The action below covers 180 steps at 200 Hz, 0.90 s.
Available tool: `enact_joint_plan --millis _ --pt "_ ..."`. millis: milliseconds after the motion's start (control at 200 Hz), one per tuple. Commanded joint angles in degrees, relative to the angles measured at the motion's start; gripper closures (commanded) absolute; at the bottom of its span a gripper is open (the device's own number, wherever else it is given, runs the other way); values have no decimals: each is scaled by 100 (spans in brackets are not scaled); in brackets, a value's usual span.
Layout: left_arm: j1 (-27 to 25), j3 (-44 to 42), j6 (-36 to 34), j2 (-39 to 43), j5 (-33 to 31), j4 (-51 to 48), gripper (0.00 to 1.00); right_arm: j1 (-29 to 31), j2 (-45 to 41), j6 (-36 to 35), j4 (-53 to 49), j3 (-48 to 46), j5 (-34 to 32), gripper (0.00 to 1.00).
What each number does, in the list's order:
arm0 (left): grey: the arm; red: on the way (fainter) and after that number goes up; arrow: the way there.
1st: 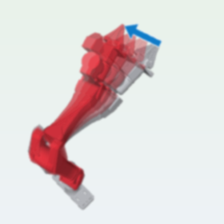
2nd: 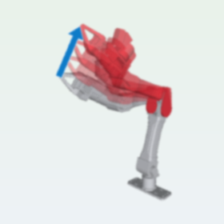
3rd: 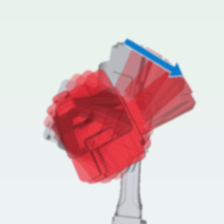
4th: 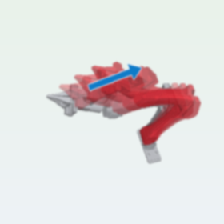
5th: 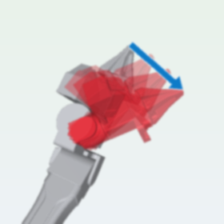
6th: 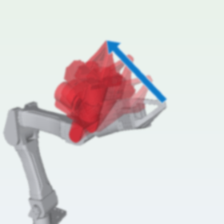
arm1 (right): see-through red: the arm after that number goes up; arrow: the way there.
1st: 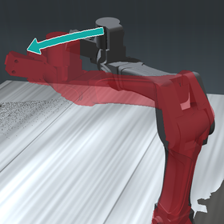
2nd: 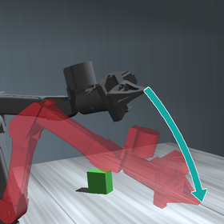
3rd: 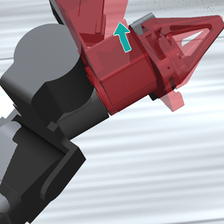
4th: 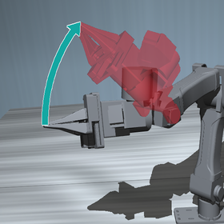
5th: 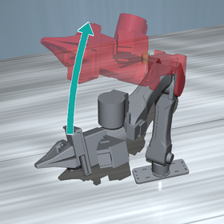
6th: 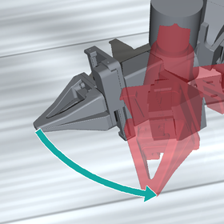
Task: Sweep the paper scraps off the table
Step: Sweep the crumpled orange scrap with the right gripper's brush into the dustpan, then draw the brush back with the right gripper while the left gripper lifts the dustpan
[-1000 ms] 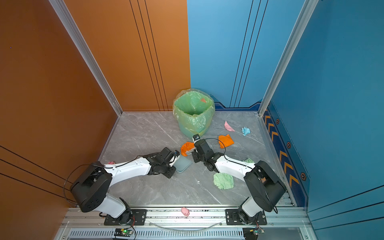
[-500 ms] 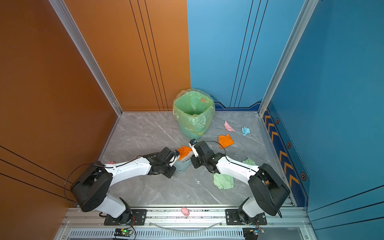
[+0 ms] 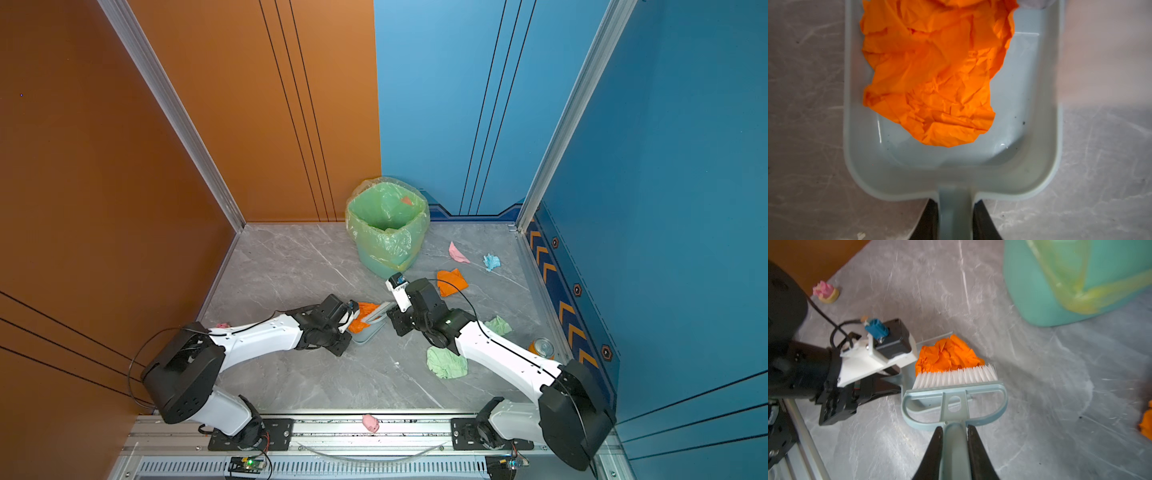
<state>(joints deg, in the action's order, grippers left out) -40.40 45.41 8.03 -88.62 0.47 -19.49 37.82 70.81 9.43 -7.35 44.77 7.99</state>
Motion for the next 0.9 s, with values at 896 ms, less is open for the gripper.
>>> enact_joint_plan --millis 896 --pt "26 117 -2 29 -170 -161 100 92 1031 60 340 202 -1071 100"
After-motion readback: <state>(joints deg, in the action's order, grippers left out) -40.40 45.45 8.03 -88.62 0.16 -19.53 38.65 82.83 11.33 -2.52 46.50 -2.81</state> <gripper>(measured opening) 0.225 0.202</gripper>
